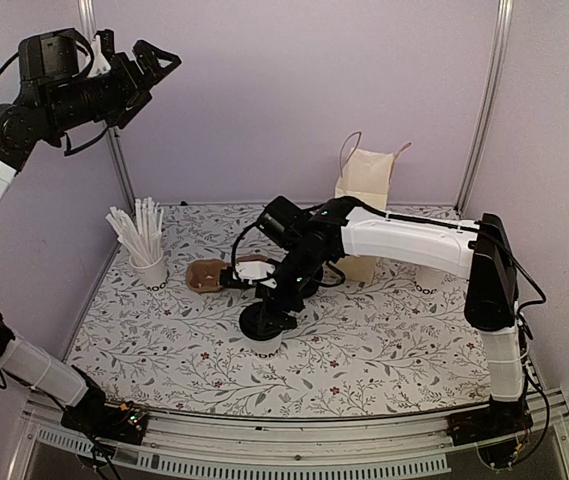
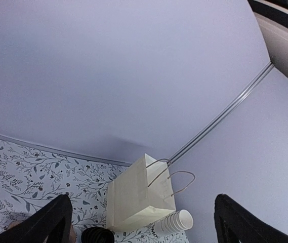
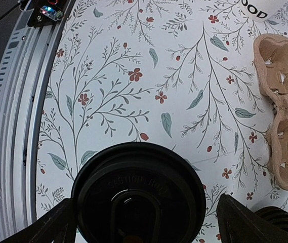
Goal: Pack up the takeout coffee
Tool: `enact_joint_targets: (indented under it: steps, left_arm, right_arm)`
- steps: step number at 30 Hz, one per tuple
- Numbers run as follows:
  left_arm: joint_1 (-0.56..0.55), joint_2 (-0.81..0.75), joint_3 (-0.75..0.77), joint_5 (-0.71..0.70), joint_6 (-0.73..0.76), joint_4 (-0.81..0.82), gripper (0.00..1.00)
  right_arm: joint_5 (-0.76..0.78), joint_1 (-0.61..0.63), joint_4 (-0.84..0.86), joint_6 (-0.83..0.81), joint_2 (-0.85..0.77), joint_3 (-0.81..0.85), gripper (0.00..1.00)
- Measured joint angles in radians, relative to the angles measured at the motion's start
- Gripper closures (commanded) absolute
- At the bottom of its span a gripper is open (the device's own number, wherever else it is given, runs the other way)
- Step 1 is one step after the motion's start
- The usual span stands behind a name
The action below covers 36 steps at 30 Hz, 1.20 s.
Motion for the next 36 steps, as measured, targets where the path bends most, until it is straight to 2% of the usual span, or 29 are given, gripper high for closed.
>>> enact_joint_targets:
  steps: [20, 36]
  left_arm:
    - [0.0, 0.02, -0.013, 0.107, -0.007, 0.053, 0.0]
    - [0.0, -0.007, -0.034, 0.092, 0.018, 0.071, 0.0]
  right_arm:
    - [0.005, 0.0, -0.002, 0.0, 0.0, 0.0, 0.02]
    - [0.004, 0.0, -0.012, -0.001, 0.0, 0.0, 0.02]
